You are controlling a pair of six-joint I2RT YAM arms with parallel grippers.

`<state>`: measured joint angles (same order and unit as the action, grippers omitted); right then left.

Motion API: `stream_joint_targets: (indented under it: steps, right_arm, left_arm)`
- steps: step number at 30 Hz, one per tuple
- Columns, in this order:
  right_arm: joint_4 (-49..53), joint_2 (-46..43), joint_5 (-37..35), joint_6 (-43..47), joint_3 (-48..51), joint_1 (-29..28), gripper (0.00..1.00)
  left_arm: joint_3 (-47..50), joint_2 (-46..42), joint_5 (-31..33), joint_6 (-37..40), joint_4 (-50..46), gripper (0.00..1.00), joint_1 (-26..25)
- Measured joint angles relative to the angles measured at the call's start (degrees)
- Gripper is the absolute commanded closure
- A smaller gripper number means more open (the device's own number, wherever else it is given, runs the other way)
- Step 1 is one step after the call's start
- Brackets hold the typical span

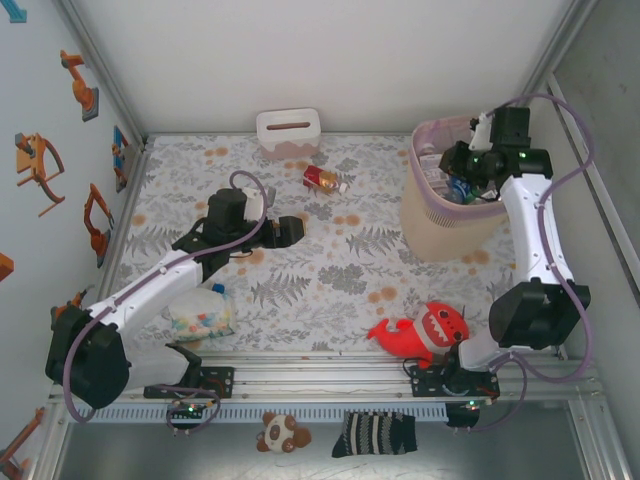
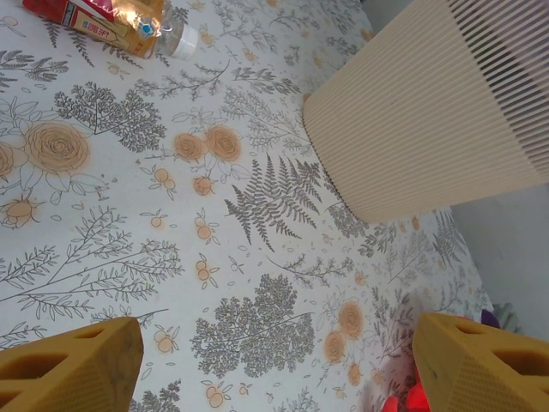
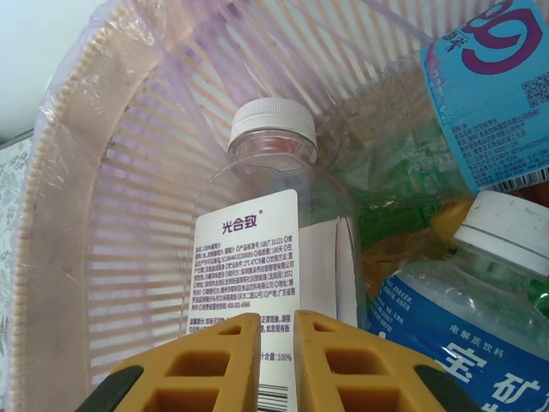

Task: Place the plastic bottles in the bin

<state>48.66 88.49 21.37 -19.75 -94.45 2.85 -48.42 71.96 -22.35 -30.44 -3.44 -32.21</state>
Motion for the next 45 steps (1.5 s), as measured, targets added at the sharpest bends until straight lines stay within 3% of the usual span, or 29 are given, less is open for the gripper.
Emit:
stream_joint_targets:
  steps: [7,18,24,31,36,40,45]
  right_arm:
    - [2.21,-0.09,-0.20,0.02,-4.92,-2.01,0.79]
    - [0.24,0.20,1.22,4.39,-10.84,-13.70,0.68]
    - [-4.85,3.54,2.82,11.47,-10.71,-19.32,0.54]
    - [-9.29,11.58,1.03,24.96,-10.58,-26.01,0.42]
    - [-11.67,18.01,-3.21,35.04,-10.32,-30.18,0.41]
    - [-12.24,25.68,-6.08,40.68,-12.76,-31.17,0.38]
    - [-14.25,34.80,-9.84,45.53,-15.02,-30.80,0.27]
  left_arm:
    - [0.00,0.09,0.02,0.00,0.00,0.18,0.00]
    - [0.00,-0.50,0.55,0.04,-1.05,0.18,0.00]
    - [0.02,-3.30,1.40,0.31,-2.51,0.18,0.39]
    - [0.48,-7.96,2.86,0.70,-5.01,0.18,1.25]
    - [1.64,-11.15,3.65,0.72,-6.51,0.18,1.81]
    - [2.34,-12.96,4.44,0.72,-7.98,0.17,1.95]
    - [3.17,-14.67,4.98,0.70,-8.61,0.17,2.21]
